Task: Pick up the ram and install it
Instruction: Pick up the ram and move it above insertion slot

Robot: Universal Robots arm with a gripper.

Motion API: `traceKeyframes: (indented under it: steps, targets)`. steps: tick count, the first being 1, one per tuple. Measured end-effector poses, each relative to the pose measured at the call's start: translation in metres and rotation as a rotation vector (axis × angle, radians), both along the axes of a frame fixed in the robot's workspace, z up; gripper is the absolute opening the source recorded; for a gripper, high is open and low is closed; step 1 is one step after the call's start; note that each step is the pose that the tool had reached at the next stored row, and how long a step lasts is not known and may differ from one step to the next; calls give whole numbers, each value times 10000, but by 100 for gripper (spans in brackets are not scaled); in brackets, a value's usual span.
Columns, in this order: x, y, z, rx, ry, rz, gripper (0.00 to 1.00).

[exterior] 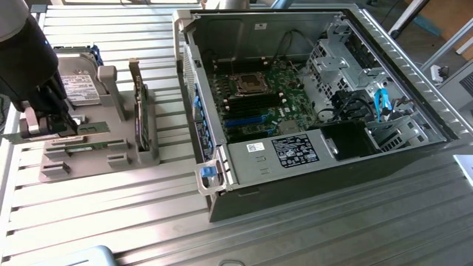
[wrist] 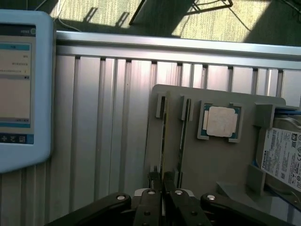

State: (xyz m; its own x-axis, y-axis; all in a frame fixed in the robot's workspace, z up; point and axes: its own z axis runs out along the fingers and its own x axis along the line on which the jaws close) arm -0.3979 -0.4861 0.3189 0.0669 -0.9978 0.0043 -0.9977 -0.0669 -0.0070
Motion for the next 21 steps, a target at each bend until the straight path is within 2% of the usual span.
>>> traceKeyframes:
  steps: [21]
  targets:
    - [0, 0, 724, 0, 0, -1, 14]
